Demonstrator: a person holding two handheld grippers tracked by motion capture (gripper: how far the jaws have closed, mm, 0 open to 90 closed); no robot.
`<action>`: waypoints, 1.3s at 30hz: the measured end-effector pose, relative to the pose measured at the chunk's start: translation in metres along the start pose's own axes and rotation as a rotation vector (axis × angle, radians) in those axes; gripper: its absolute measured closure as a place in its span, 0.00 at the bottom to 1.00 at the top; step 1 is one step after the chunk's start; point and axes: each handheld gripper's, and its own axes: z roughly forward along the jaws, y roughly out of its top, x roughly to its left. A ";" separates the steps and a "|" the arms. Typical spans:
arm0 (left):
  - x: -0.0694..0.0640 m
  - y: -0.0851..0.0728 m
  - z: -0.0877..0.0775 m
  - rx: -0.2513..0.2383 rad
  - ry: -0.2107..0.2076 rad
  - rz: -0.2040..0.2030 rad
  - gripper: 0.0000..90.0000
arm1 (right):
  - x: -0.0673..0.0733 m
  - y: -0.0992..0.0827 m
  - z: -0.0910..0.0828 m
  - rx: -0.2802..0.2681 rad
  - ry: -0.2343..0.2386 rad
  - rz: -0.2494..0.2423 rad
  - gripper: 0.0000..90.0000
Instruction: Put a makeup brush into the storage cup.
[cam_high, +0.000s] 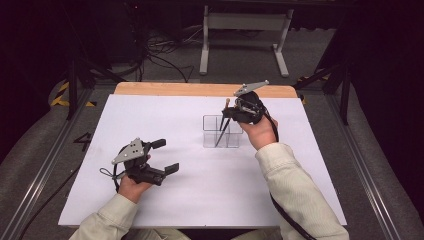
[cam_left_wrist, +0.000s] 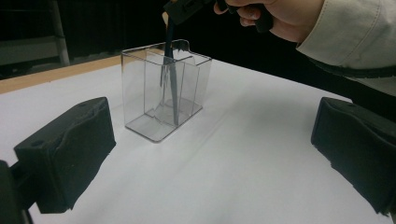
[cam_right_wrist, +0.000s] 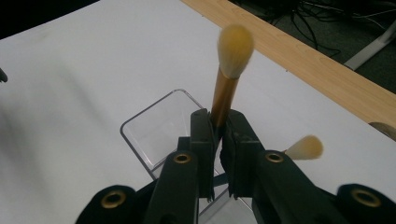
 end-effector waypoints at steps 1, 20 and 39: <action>0.000 0.000 0.000 0.000 0.001 0.001 0.00 | 0.000 0.000 0.001 0.004 0.000 -0.001 0.92; 0.000 0.000 0.000 0.006 -0.001 0.004 0.00 | 0.002 -0.002 0.006 0.047 -0.026 -0.021 0.92; 0.000 0.000 -0.002 0.004 0.008 0.003 0.00 | 0.009 -0.005 -0.038 -0.235 0.020 -0.055 0.06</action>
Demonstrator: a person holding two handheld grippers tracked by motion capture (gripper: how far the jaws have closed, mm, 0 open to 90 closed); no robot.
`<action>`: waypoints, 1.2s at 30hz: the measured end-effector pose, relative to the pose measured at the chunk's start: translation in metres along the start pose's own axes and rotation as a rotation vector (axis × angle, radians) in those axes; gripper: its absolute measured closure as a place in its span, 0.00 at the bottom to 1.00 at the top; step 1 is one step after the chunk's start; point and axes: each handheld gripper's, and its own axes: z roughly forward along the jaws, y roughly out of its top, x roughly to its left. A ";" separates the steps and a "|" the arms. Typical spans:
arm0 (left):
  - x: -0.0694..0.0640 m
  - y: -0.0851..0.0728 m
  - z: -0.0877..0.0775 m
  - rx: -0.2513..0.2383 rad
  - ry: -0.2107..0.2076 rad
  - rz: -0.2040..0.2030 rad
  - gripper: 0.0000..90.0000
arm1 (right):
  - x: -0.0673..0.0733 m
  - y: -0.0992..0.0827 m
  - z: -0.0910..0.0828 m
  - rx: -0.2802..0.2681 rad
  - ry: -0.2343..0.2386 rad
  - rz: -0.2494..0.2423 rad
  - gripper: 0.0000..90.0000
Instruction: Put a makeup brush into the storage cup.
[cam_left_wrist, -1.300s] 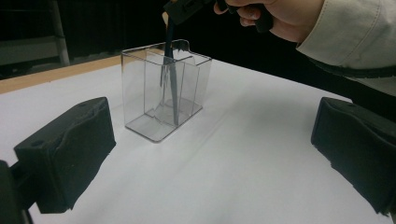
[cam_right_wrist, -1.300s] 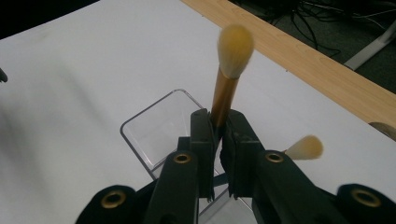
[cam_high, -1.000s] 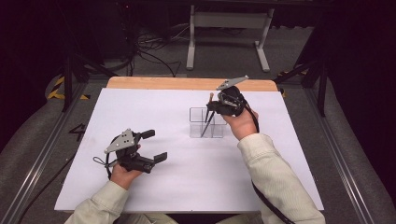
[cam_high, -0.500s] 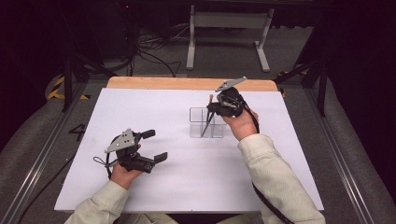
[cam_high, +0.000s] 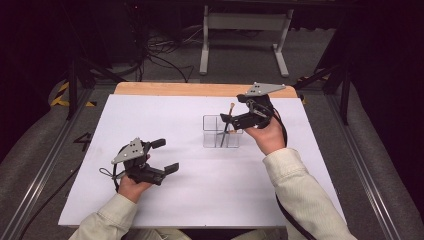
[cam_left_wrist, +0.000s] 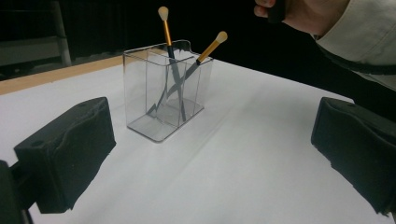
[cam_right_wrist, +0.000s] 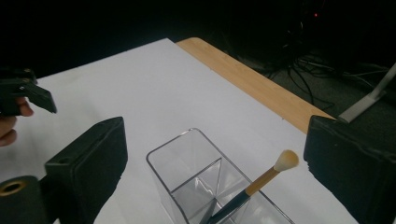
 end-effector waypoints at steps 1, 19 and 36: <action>0.000 0.000 0.000 0.002 0.001 0.001 0.00 | 0.001 0.000 -0.004 -0.012 0.007 0.002 0.06; 0.000 0.004 -0.021 0.000 0.041 0.006 0.00 | 0.011 -0.034 -0.074 -0.186 0.021 -0.003 0.00; -0.006 0.003 -0.041 -0.001 0.054 -0.002 0.00 | 0.009 -0.092 -0.117 -0.278 -0.029 -0.007 0.00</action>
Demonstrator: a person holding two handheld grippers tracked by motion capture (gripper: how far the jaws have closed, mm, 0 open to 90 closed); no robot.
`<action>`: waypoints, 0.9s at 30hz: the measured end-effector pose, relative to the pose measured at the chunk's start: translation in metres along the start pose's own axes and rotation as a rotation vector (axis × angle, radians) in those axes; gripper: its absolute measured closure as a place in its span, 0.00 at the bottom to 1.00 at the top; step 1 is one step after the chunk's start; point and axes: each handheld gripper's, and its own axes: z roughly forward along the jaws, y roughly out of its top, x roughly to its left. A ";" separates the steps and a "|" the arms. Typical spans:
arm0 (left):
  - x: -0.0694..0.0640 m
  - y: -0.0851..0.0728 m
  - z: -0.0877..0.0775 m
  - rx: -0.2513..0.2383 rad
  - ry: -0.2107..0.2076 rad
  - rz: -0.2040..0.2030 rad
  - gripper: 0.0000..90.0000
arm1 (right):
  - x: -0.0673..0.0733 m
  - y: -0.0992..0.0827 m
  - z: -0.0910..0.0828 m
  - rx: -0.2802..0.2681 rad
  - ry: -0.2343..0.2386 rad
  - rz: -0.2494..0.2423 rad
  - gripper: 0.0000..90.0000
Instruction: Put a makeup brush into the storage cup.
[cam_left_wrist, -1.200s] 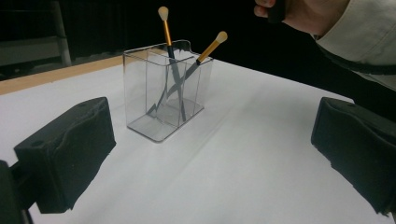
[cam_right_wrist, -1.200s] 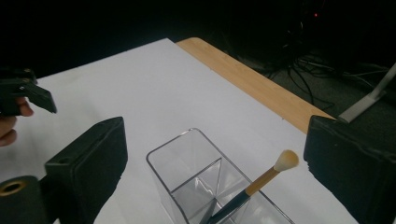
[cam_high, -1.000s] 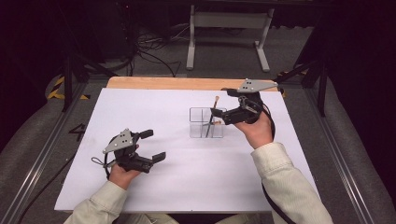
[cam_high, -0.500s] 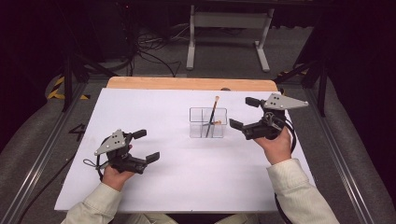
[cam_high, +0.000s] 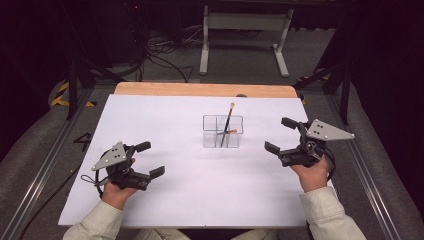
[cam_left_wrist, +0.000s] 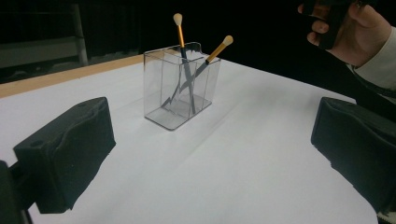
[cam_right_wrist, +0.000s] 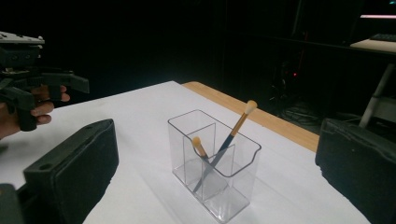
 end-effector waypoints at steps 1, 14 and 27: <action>0.000 0.000 0.000 0.000 0.000 0.000 0.00 | 0.000 0.000 0.000 0.000 0.000 0.000 0.00; 0.002 -0.003 -0.012 -0.009 0.011 -0.005 0.00 | 0.003 -0.038 -0.013 -0.009 -0.051 -0.005 0.00; 0.007 -0.007 -0.015 -0.003 0.029 -0.003 0.00 | 0.008 -0.062 -0.016 -0.030 -0.064 -0.016 0.00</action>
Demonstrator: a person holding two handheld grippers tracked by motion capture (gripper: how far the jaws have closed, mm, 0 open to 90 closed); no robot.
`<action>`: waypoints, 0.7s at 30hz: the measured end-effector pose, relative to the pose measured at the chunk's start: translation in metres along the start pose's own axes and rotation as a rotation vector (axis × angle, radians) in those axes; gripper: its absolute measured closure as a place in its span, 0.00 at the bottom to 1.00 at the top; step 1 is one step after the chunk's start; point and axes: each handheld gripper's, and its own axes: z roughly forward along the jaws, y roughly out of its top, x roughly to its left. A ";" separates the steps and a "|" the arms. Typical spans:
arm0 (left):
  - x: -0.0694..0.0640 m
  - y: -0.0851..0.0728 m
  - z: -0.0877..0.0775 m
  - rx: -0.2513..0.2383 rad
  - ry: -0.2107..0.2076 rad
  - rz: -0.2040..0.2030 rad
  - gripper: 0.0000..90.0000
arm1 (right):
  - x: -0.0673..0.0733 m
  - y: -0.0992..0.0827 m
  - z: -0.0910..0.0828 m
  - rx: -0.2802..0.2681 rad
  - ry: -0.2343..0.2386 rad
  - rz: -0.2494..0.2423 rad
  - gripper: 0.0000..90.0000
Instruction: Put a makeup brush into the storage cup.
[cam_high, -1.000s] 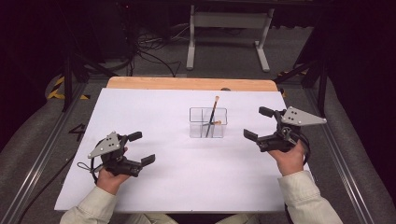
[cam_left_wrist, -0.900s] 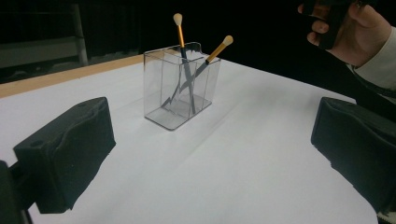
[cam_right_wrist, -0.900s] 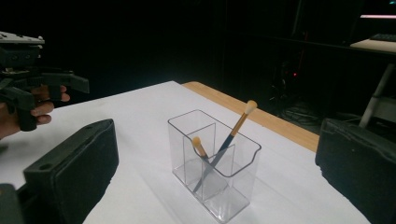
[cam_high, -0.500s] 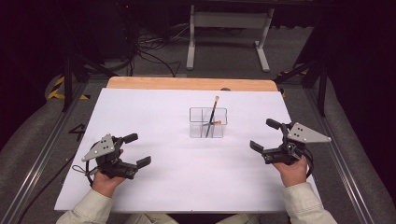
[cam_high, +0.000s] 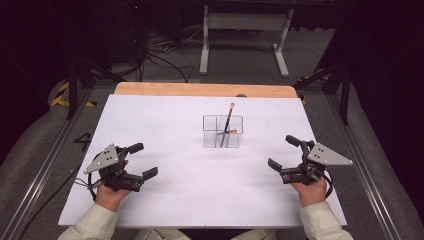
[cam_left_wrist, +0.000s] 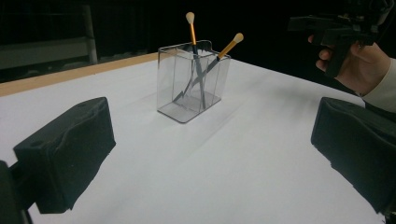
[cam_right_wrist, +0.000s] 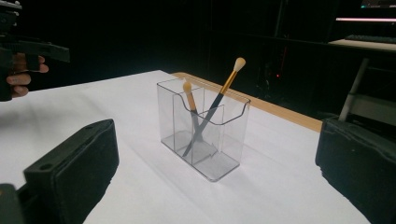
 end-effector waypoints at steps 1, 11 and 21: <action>0.000 -0.001 0.000 0.004 -0.005 0.000 0.00 | 0.001 -0.002 0.000 -0.005 -0.005 -0.007 0.00; 0.003 -0.008 0.002 0.004 0.009 -0.008 0.00 | 0.004 -0.017 0.002 -0.014 -0.031 -0.014 0.00; 0.008 -0.011 0.001 -0.005 0.011 -0.036 0.00 | 0.003 -0.024 0.007 0.011 -0.036 -0.001 0.00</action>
